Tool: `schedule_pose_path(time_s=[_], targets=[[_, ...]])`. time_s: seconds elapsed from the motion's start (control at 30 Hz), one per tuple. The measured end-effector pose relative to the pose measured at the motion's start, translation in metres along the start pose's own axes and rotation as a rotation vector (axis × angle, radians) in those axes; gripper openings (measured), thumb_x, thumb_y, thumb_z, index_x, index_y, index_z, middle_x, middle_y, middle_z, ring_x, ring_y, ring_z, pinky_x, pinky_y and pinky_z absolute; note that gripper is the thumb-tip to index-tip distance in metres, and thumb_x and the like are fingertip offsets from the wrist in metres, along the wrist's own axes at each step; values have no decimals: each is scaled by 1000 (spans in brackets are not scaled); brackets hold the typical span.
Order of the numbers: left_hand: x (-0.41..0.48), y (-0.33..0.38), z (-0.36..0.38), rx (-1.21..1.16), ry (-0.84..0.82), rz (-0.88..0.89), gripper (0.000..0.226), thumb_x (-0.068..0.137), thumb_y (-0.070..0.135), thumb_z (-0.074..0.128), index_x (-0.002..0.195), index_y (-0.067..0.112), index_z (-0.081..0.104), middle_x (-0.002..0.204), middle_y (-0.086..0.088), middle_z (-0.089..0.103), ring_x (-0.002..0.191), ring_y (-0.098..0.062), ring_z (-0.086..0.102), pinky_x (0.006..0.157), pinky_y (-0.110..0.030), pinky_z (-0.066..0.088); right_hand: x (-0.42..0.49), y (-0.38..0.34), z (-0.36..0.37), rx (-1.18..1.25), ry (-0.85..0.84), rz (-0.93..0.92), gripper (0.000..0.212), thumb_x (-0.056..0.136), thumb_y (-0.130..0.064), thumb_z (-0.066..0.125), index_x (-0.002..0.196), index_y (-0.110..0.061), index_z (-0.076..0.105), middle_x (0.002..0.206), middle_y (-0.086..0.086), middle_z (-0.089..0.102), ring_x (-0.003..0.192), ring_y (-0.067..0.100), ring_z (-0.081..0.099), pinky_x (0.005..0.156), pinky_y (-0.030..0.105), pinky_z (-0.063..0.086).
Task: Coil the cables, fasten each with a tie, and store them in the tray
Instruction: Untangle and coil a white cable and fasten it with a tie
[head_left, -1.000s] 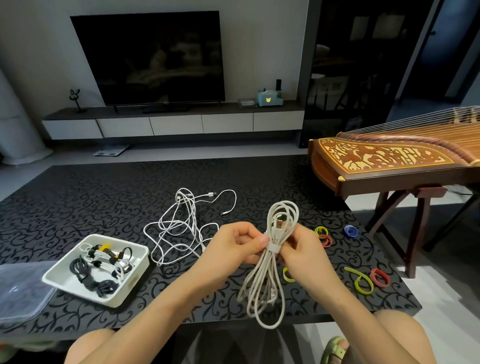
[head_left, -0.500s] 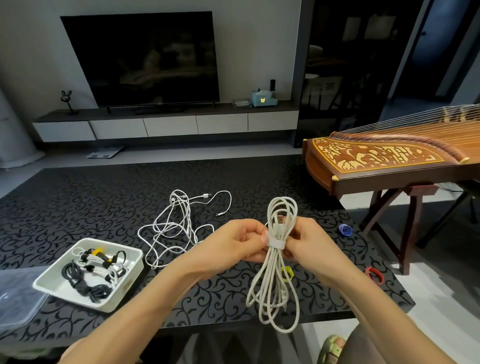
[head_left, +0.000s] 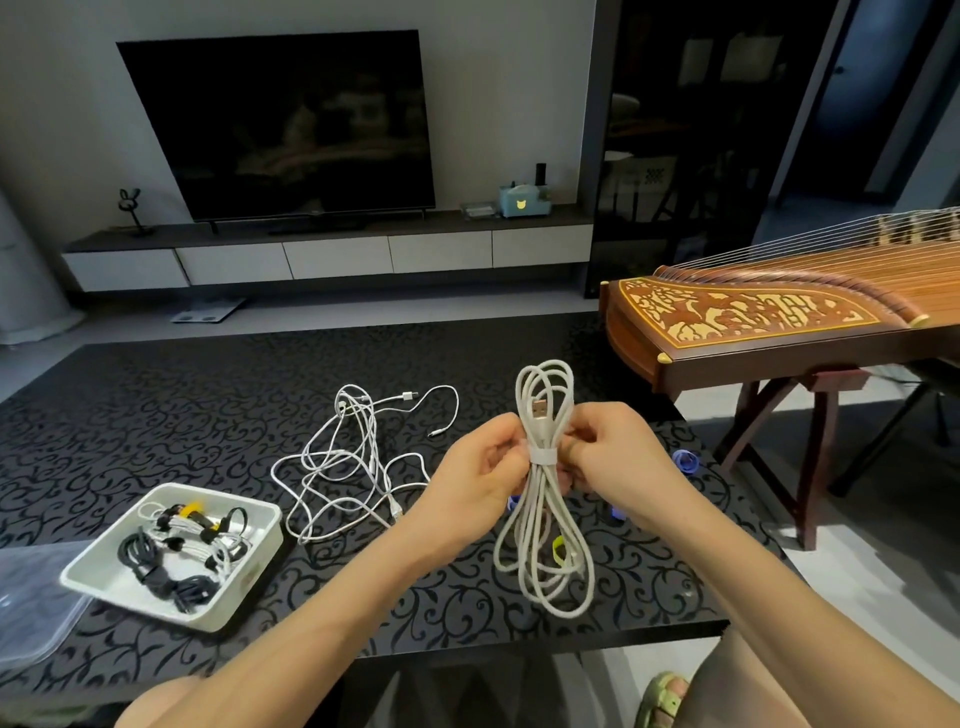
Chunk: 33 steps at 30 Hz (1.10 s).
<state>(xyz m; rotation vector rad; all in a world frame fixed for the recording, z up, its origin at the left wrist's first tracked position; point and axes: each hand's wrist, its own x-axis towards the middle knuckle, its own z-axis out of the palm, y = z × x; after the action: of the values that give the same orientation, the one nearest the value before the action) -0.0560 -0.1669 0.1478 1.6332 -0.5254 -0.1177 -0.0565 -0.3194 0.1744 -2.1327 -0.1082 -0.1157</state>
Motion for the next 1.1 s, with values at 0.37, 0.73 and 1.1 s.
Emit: schedule_pose_path(time_s=[0.37, 0.73, 1.1], targets=[[2, -11, 20, -3, 206, -157, 31, 97, 21, 38, 69, 31, 46, 61, 15, 46, 54, 3, 45, 51, -13, 38, 10, -5, 33, -200, 230, 95, 36, 83, -17, 61, 55, -21, 39, 61, -6, 44, 56, 7, 37, 46, 20, 22], [-10, -14, 11, -12, 406, -93, 18, 99, 19, 48, 90, 5, 54, 63, 8, 55, 44, 2, 46, 46, -10, 37, 7, 7, 22, -208, 109, 91, 40, 91, -21, 60, 60, 4, 59, 54, 14, 59, 45, 13, 48, 50, 25, 38], [-15, -11, 10, 519, 436, -32, 16, 90, 26, 57, 75, 26, 55, 61, 12, 57, 61, -8, 51, 64, -30, 41, -26, -11, 5, 150, -44, 169, 40, 90, -6, 52, 50, -4, 58, 35, -3, 42, 28, 8, 29, 33, 17, 23]])
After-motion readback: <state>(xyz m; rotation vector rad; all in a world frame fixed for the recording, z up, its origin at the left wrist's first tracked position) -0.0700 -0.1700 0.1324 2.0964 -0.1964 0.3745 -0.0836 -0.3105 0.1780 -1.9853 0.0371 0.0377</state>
